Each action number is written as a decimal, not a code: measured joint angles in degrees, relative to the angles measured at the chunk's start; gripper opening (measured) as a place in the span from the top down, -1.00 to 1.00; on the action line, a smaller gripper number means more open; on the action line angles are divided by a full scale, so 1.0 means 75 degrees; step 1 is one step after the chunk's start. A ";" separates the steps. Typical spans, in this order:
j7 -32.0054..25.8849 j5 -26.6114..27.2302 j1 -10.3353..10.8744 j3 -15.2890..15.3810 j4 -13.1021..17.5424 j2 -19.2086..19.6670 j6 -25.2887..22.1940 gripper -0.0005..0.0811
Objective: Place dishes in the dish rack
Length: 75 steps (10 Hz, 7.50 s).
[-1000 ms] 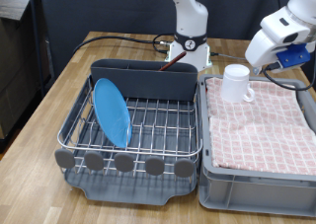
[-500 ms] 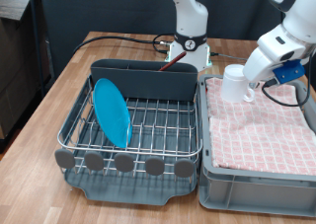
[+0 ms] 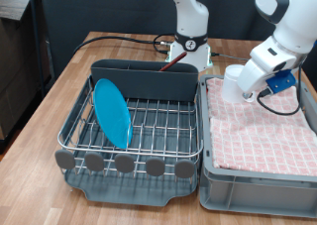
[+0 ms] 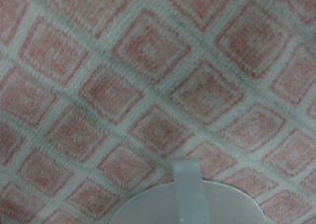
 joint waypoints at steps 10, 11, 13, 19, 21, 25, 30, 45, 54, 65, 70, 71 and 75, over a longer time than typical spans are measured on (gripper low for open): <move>-0.0299 -0.0193 0.0000 -0.0144 -0.0457 0.0001 0.0496 0.29; -0.0299 -0.0190 0.0000 -0.0150 -0.0456 0.0000 0.0496 0.77; -0.0287 -0.0169 0.0000 -0.0151 -0.0394 -0.0042 0.0359 0.81; 0.0067 0.0288 0.0000 -0.0163 0.0114 -0.0538 -0.0448 0.81; 0.0817 0.0182 -0.0038 -0.0279 0.0215 -0.0801 -0.0184 0.81; 0.1521 -0.0639 -0.0276 -0.0628 0.0512 -0.1109 0.0606 0.81; 0.1877 -0.0530 -0.0345 -0.0803 0.0867 -0.1070 0.0627 0.81; 0.0571 -0.0576 -0.1135 -0.1678 0.3073 0.0627 0.1944 0.81; 0.0745 -0.0755 -0.1105 -0.1764 0.4547 0.1656 0.1018 0.81; -0.0168 0.1002 -0.2130 -0.1336 0.5579 0.3257 0.1214 0.81; -0.0387 0.1410 -0.2434 -0.1060 0.6657 0.4214 0.0417 0.81; -0.0380 0.1430 -0.2434 -0.1044 0.6730 0.4343 0.0392 0.81; -0.0265 0.1403 -0.2369 -0.1032 0.6703 0.4580 0.0722 0.81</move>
